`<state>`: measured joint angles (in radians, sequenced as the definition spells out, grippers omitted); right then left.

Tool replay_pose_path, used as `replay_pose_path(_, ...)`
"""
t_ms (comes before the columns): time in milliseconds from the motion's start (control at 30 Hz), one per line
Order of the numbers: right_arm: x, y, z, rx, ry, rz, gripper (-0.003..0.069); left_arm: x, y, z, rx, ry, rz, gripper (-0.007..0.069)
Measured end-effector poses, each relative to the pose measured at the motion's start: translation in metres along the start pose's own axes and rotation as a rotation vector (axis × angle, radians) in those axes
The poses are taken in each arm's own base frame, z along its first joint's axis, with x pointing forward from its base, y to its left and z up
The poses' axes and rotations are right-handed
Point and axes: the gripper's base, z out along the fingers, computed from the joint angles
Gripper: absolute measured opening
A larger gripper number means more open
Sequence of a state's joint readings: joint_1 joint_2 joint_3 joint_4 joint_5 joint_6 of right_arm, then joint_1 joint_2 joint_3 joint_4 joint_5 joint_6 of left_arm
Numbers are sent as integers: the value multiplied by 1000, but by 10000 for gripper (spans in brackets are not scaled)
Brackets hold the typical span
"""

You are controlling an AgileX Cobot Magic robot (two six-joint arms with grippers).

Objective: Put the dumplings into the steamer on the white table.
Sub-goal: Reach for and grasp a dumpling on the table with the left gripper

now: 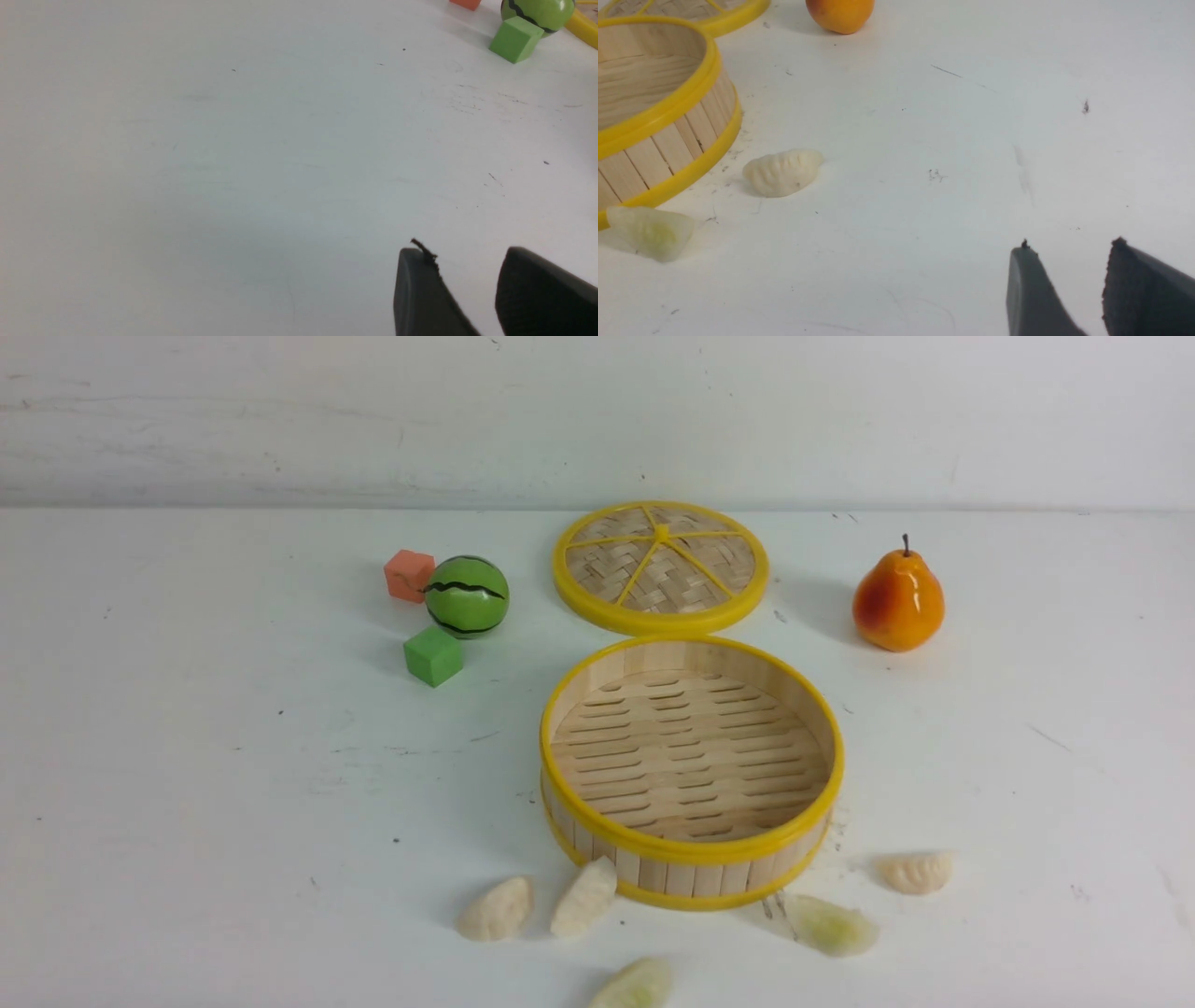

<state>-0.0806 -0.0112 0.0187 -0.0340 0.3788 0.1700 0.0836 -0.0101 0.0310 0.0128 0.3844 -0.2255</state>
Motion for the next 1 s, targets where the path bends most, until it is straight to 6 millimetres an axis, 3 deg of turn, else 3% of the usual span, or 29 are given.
replay_pose_path(567,0,0,0,0,0,0,239,0,0,0,-2,-4,7,238)
replay_pose_path(800,0,1,0,-16,3,41,239,-9,-2,-1,30,-103,-53,238)
replay_pose_path(900,0,4,0,-46,7,116,239,-14,-5,-1,69,-145,-190,238)
replay_pose_path(1000,0,10,-1,-106,19,269,239,-21,-9,-3,164,-192,-596,238)
